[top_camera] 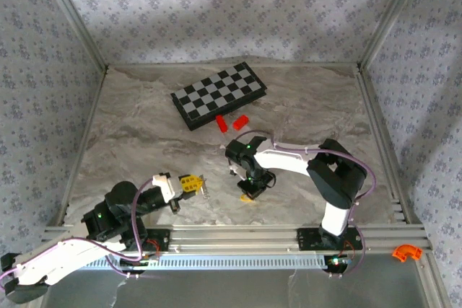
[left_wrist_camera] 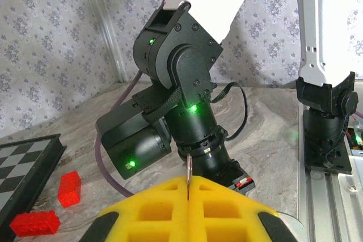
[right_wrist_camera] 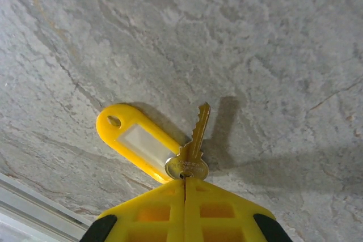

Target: Put the keys on the keyring

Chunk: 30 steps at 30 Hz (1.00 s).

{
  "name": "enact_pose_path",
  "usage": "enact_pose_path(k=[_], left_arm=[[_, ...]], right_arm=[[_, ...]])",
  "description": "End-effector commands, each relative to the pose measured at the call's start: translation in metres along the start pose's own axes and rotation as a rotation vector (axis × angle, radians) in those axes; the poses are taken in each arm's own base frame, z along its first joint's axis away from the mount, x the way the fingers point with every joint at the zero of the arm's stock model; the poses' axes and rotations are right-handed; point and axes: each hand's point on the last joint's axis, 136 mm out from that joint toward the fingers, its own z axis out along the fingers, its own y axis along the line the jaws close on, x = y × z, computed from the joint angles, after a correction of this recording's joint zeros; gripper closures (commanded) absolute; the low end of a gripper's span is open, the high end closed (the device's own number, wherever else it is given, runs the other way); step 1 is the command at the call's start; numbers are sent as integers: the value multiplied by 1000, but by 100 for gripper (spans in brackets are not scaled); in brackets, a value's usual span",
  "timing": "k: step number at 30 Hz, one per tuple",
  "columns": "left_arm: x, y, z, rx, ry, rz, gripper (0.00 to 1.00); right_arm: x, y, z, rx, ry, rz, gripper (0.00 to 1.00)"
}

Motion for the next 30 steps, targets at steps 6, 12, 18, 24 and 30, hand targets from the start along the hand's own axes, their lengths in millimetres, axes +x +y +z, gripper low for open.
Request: enact_pose_path(k=[6, 12, 18, 24, 30], left_arm=[[-12, 1, -4, -7, -42, 6, 100], [-13, 1, -4, -7, -47, 7, 100], [-13, 1, -4, -7, -51, 5, 100], [-14, -1, -4, 2, -58, 3, 100], [-14, -1, -4, 6, -60, 4, 100]], right_arm=[[-2, 5, -7, 16, -10, 10, 89], [-3, 9, -25, 6, -123, 54, 66], [5, 8, -34, -33, -255, 182, 56], [11, 5, -35, -157, -458, 363, 47], [18, -3, -26, -266, -550, 480, 46]])
